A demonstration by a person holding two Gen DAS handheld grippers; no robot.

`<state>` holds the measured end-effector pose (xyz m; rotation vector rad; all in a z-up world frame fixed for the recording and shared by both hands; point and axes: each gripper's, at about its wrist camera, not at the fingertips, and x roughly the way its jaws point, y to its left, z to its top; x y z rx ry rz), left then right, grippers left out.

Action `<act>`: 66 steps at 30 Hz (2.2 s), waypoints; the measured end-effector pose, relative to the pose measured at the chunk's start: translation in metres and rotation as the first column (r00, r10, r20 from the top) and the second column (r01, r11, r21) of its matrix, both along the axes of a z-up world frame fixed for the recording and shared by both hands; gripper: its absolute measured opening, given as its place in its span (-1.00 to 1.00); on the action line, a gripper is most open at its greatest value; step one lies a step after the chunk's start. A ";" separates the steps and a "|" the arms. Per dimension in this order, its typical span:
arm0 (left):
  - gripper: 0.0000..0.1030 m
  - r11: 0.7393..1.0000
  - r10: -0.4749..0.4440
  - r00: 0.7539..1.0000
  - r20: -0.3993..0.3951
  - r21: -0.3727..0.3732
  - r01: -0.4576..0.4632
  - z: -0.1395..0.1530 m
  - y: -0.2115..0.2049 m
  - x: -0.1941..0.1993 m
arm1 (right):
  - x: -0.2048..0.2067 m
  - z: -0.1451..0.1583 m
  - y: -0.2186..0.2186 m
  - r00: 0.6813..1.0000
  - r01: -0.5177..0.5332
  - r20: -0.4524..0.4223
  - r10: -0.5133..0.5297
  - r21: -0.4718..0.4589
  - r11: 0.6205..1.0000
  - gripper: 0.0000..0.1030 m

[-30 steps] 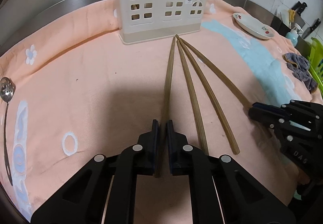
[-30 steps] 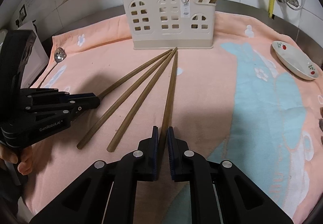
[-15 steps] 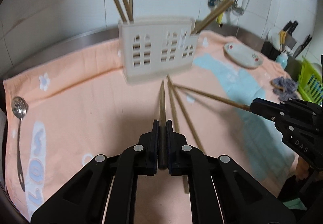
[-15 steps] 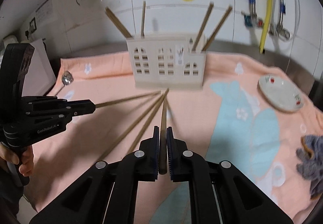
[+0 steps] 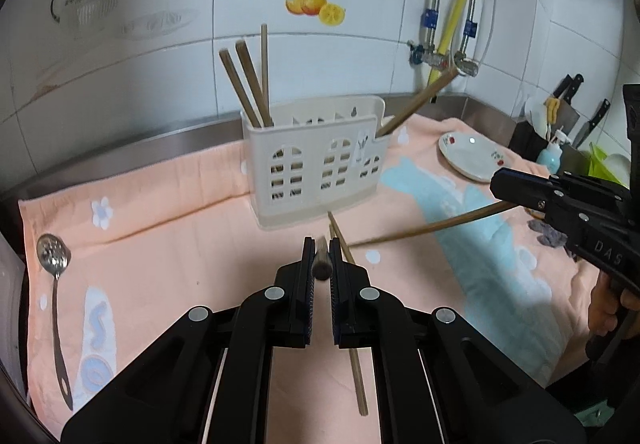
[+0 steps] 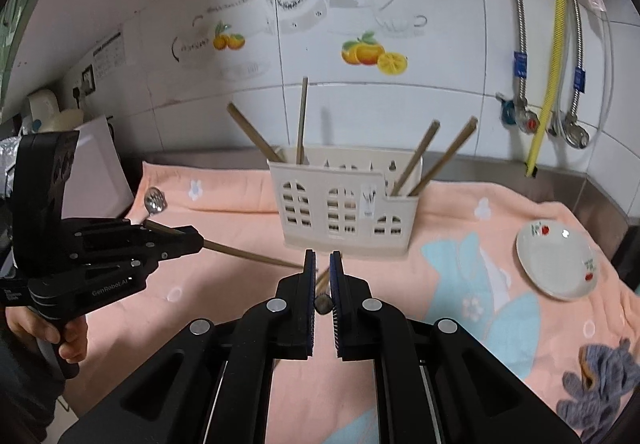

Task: Organize utensils
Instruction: 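Lift both held chopsticks upright above the beige holder, then open the left tool to drop its chopstick into the holder while the right tool releases its own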

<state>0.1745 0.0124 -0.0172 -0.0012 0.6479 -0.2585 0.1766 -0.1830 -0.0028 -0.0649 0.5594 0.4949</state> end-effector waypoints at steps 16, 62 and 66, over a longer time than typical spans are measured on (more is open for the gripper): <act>-0.90 0.999 -0.043 0.994 0.104 0.022 0.041 0.074 -0.011 0.026 | 0.050 0.083 -0.012 0.997 -0.062 0.036 0.063 -0.012 0.998 -0.87; -0.85 0.999 0.033 0.989 0.141 -0.021 -0.030 0.101 0.005 0.127 | 0.185 0.079 0.003 0.999 0.038 0.030 -0.039 0.033 0.999 -0.87; -0.48 0.999 0.036 0.988 0.152 -0.024 -0.033 0.104 0.006 0.120 | 0.180 0.080 0.001 0.999 0.041 0.033 -0.043 0.033 0.999 -0.84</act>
